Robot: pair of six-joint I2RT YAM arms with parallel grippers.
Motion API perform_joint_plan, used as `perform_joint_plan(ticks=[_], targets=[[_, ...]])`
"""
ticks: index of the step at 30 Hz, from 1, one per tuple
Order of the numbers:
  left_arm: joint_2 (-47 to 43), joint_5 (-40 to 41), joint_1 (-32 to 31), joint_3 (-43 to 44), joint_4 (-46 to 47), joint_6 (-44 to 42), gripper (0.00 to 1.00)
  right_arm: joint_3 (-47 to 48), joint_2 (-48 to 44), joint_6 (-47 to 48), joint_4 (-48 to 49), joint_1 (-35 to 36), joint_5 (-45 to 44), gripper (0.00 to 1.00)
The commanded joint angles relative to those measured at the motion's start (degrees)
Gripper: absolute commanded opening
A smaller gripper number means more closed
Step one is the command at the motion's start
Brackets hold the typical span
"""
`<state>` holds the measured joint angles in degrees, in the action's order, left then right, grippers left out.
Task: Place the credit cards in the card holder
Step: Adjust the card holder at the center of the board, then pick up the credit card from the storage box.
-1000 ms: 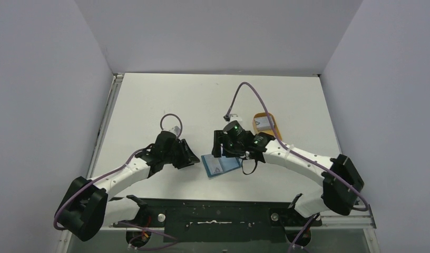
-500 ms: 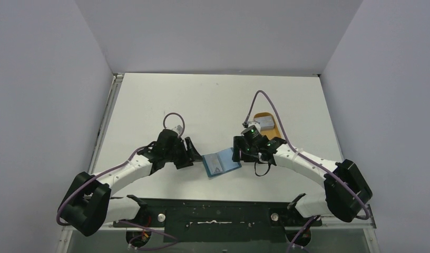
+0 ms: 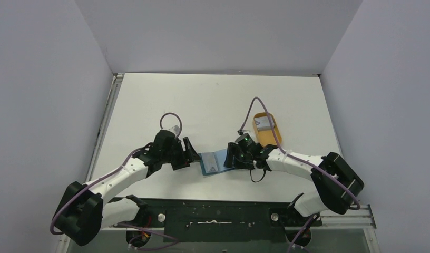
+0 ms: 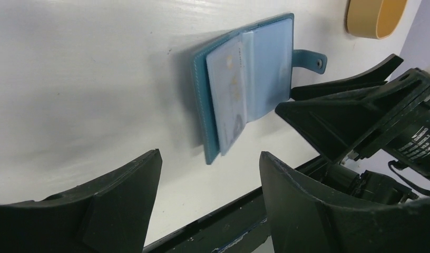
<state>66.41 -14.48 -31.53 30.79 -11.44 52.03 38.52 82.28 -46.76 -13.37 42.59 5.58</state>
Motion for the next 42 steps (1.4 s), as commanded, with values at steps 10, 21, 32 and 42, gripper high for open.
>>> perform_joint_plan(ticks=[10, 21, 32, 42], targets=[[-8.1, 4.3, 0.4, 1.2, -5.7, -1.4, 0.66, 8.3, -11.7, -1.6, -12.5, -0.6, -9.0, 0.66], [-14.9, 10.5, 1.2, 0.5, -10.6, -2.0, 0.68, 10.8, -17.6, -9.9, -12.3, -25.6, -19.0, 0.76], [-14.2, 9.0, 1.5, -0.9, -9.6, -1.1, 0.68, 11.0, -1.0, -24.0, 3.0, -27.4, -22.5, 0.75], [-12.9, 8.0, 1.9, -0.6, -9.2, -1.6, 0.67, 13.1, 10.9, -29.4, 8.2, -27.6, -23.0, 0.71]])
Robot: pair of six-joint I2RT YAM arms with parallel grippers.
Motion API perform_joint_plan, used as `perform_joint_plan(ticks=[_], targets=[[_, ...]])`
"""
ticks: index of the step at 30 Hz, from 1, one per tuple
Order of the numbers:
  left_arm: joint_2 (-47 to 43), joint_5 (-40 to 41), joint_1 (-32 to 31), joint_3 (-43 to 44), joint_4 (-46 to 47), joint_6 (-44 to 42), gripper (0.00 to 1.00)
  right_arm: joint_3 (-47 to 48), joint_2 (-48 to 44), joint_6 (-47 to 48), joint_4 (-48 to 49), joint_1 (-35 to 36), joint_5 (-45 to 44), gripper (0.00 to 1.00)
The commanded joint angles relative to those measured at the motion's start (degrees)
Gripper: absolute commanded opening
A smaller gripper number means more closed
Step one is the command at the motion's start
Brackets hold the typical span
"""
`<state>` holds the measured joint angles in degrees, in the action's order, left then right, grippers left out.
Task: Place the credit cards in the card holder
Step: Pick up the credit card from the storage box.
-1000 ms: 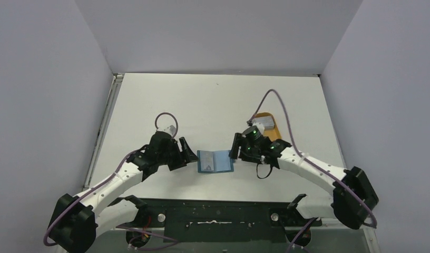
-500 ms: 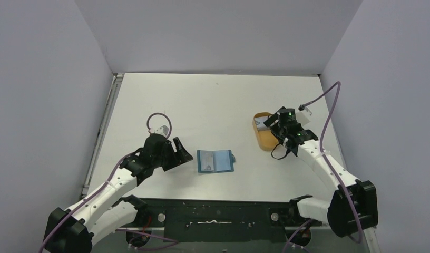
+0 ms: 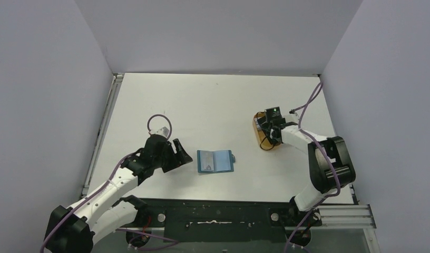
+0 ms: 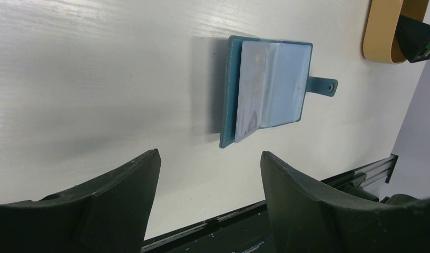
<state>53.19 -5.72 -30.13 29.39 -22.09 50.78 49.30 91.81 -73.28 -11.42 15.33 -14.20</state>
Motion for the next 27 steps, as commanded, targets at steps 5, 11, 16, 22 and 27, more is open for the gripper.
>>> perform_joint_plan(ticks=[5, 11, 16, 22, 27], targets=[[0.8, -0.7, 0.6, 0.9, 1.4, -0.8, 0.67, 2.9, 3.8, -2.7, 7.2, -0.7, -2.8, 0.71], [2.1, -1.0, 0.7, 1.0, 2.0, -0.9, 0.67, 2.0, 4.5, -2.2, 6.9, -0.9, -2.5, 0.67], [3.2, -1.7, 0.7, 0.9, 2.8, -0.4, 0.66, 0.6, 4.1, -1.3, 6.9, -1.4, -1.7, 0.61], [3.1, -2.1, 0.7, 0.3, 3.4, 0.0, 0.66, -1.0, 3.3, -0.5, 7.5, -1.6, -0.6, 0.52], [3.1, -2.3, 0.7, -0.1, 3.6, 0.2, 0.65, -2.8, 2.1, -0.4, 8.3, -1.6, 0.0, 0.45]])
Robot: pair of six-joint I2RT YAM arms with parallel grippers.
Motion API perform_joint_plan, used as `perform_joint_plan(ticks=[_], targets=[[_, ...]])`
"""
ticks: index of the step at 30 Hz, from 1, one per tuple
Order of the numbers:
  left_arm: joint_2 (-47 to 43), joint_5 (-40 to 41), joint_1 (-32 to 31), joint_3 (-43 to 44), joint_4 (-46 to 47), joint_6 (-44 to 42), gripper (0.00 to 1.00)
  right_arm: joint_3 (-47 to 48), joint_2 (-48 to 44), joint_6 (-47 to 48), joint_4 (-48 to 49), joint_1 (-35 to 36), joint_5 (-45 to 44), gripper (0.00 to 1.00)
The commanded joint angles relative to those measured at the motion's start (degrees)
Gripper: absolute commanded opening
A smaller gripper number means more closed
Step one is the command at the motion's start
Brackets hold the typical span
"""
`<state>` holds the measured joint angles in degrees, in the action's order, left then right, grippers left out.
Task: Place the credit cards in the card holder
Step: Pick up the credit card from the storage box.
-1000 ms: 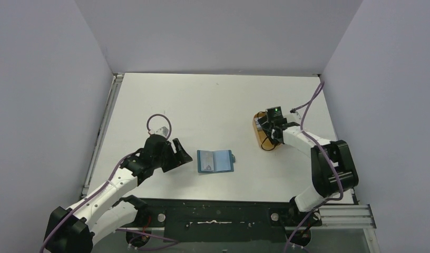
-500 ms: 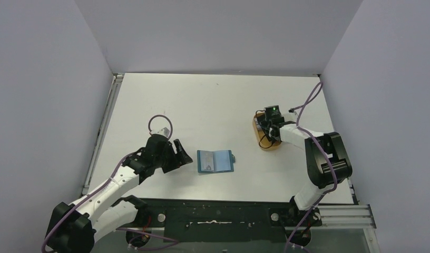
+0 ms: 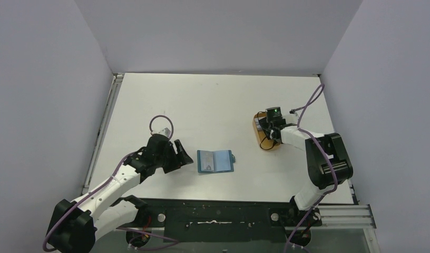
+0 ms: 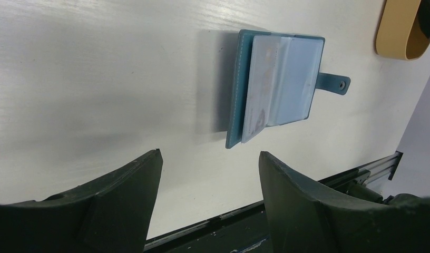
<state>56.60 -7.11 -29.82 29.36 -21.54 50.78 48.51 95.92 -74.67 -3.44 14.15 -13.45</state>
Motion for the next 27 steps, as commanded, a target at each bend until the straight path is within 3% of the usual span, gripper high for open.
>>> perform_joint_plan(ticks=[1, 12, 27], targets=[[-0.4, -1.0, 0.4, -0.2, 3.1, 0.3, 0.65, -2.3, -2.3, 1.1, 0.4, -0.4, -0.8, 0.43], [-0.2, -1.6, 0.4, -0.7, 4.0, 0.6, 0.64, -4.7, -5.3, 1.7, 0.7, -0.4, -0.7, 0.34], [-0.9, -1.7, 0.4, -1.3, 4.2, 1.1, 0.64, -3.4, -7.8, 3.5, 0.5, -0.3, 0.8, 0.12]])
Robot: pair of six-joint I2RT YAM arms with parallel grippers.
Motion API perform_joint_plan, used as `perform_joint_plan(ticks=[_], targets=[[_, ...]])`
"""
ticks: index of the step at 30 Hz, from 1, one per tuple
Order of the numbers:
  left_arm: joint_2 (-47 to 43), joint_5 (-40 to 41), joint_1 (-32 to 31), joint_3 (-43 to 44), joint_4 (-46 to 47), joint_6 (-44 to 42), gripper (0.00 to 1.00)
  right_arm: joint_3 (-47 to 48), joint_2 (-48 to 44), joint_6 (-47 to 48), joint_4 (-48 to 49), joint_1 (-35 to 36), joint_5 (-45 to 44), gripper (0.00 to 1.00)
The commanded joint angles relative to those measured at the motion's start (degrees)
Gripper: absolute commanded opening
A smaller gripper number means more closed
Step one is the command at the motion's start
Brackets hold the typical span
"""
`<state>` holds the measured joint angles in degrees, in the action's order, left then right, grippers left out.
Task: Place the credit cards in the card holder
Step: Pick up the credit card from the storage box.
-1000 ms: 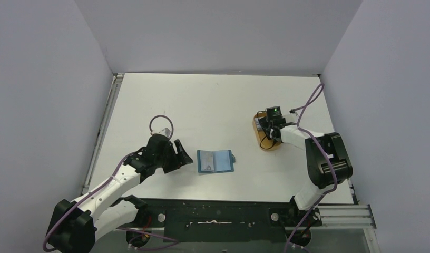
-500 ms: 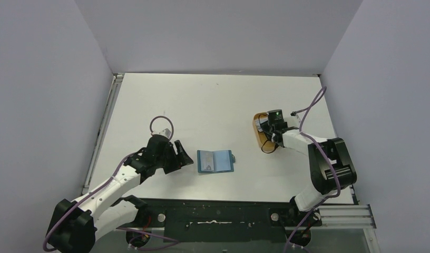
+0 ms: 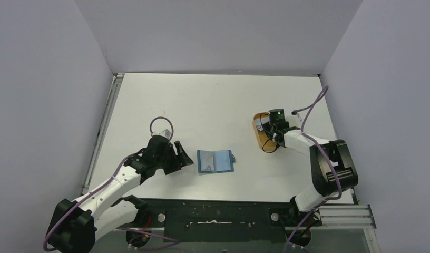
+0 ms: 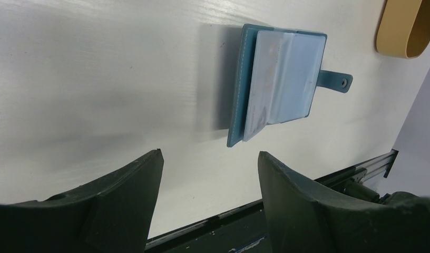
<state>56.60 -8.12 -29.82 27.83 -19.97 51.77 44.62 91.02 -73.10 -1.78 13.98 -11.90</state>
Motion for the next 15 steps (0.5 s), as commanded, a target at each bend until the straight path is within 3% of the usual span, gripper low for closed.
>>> perform_joint_plan(ticks=[1, 7, 15], targets=[[-1.0, -0.7, 0.4, 0.2, 2.6, 0.1, 0.64, 0.8, -3.4, 2.1, -1.6, -0.1, -0.8, 0.11], [-1.1, -0.6, 0.4, 0.2, 2.6, 0.2, 0.64, 2.4, -6.0, 3.6, -3.4, 0.2, -0.5, 0.01], [-2.1, 0.0, 0.4, 0.5, 1.9, 0.1, 0.64, 5.6, -8.7, 5.4, -6.8, 0.2, -0.2, 0.0]])
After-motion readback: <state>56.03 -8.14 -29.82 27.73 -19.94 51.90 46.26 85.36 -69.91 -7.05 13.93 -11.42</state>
